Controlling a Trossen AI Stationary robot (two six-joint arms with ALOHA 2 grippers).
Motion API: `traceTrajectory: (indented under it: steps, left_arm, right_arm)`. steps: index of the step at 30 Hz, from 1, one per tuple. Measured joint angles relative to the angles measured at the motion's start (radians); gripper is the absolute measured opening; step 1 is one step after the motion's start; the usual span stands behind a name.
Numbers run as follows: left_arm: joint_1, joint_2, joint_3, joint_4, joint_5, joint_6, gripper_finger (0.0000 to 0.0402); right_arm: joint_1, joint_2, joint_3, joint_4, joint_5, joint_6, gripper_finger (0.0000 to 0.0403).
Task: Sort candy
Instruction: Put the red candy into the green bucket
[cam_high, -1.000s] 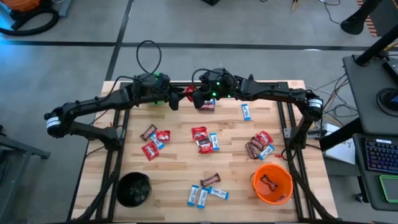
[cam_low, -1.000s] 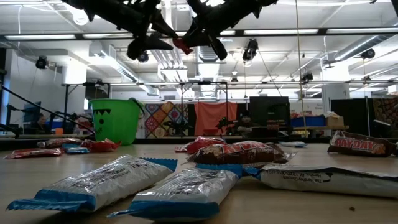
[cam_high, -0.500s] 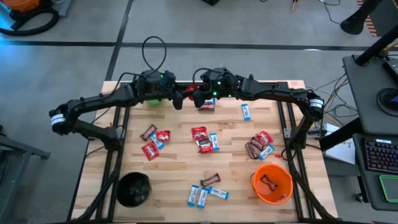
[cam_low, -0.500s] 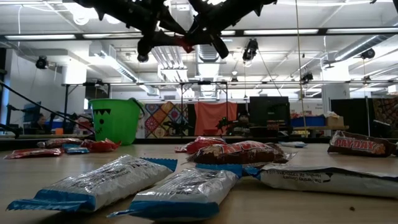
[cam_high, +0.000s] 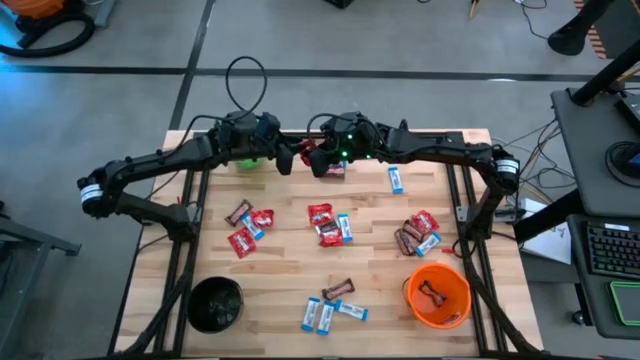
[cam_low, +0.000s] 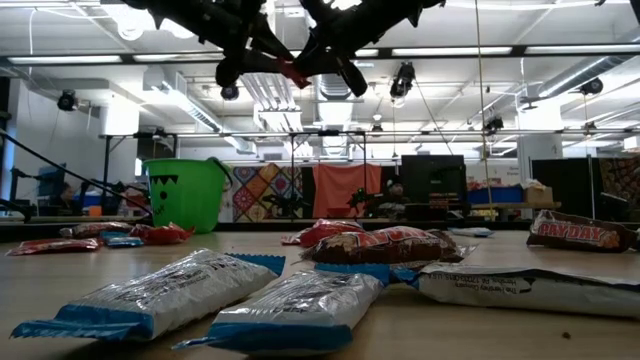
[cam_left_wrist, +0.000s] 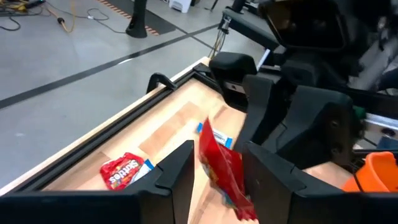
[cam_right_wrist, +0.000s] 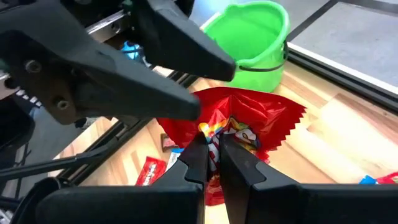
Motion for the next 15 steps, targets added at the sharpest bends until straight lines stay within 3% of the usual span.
traceTrajectory:
  steps: [15]
  left_arm:
    - [0.000, 0.001, 0.000, -0.007, 0.001, -0.036, 0.0116]
  right_arm:
    - [0.000, 0.000, 0.000, 0.014, 0.001, -0.001, 0.0018]
